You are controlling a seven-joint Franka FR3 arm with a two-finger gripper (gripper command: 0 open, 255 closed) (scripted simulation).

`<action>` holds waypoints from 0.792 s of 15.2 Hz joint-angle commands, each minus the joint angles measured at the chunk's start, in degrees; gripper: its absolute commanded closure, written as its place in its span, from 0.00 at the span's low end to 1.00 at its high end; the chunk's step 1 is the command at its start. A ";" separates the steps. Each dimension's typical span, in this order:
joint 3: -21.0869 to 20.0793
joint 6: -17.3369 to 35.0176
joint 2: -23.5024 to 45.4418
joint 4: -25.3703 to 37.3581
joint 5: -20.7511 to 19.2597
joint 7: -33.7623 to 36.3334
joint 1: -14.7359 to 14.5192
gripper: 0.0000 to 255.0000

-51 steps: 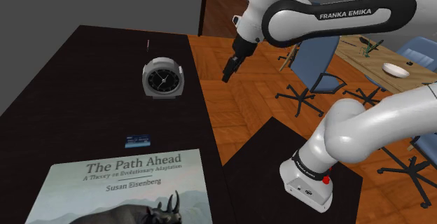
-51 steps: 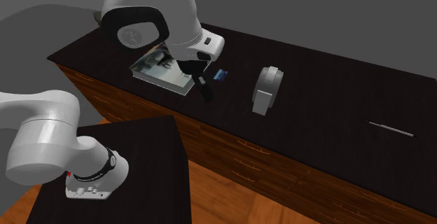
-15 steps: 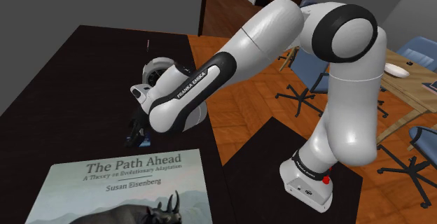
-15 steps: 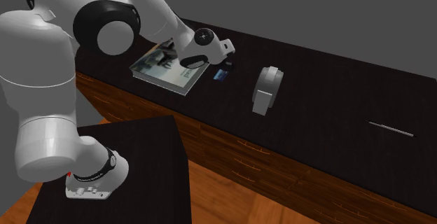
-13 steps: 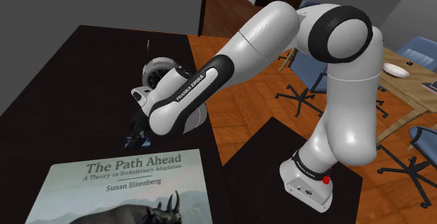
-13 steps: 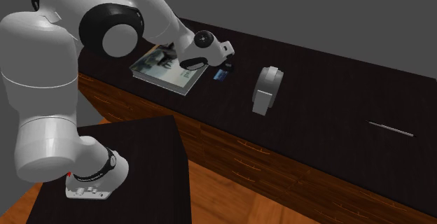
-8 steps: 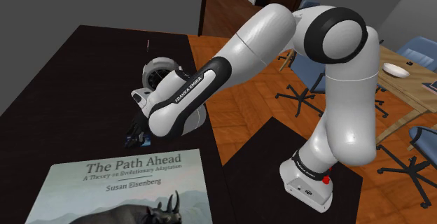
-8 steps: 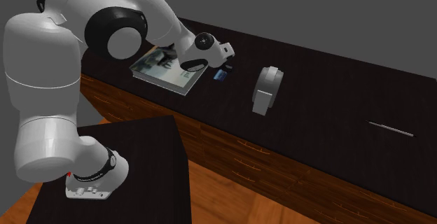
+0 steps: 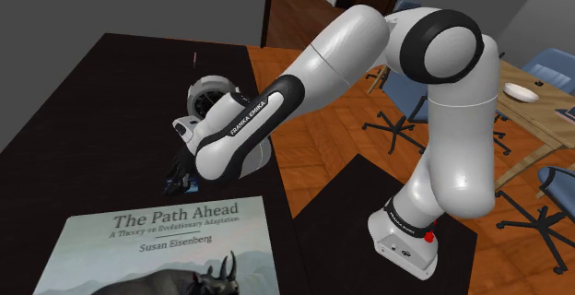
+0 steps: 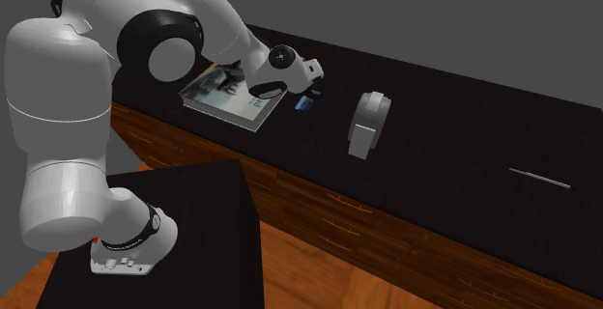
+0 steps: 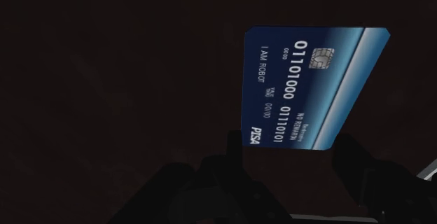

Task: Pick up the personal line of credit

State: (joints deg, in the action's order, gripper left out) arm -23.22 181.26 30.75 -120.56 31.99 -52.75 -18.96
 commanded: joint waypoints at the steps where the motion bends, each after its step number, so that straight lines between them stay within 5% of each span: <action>1: 0.36 -0.59 -0.81 -0.18 0.01 0.34 -0.31 1.00; 12: 4.90 -7.52 -8.96 -1.24 -1.52 4.83 -3.81 1.00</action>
State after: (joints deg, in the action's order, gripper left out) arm -18.68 174.37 22.45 -121.73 30.67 -48.32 -22.54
